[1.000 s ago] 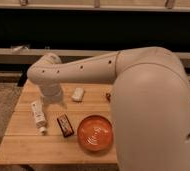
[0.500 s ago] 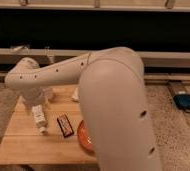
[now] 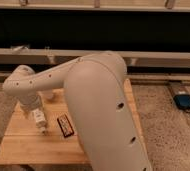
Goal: Stand the bottle upright
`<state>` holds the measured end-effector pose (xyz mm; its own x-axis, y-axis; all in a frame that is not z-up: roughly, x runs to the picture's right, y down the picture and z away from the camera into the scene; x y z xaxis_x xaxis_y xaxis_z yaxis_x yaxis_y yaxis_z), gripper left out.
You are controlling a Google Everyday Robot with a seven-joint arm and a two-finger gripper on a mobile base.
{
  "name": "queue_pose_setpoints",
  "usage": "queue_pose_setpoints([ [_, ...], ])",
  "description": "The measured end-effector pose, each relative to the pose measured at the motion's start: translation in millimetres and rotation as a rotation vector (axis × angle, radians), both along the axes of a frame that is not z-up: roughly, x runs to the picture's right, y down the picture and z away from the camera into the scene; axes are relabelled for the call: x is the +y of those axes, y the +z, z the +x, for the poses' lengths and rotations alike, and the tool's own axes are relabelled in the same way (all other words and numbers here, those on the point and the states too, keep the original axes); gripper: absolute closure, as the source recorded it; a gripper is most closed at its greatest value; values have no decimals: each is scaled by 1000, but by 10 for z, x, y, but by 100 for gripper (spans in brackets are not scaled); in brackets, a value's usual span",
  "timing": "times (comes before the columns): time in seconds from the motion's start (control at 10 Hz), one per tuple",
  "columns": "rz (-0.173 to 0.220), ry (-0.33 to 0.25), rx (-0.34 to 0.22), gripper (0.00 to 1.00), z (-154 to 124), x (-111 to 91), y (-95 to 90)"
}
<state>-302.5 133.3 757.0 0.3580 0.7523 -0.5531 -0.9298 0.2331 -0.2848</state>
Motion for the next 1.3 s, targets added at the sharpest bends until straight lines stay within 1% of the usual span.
queue_pose_setpoints([
  [0.1, -10, -6, 1, 35, -31, 86, 106],
  [0.4, -28, -4, -3, 35, -132, 188, 223],
  [0.5, -30, 8, 5, 35, -147, 208, 263],
  [1.0, -6, 99, 74, 35, -161, 261, 433],
  [1.1, 0, 111, 93, 35, -133, 274, 483],
  [1.3, 11, 110, 110, 35, -145, 329, 542],
])
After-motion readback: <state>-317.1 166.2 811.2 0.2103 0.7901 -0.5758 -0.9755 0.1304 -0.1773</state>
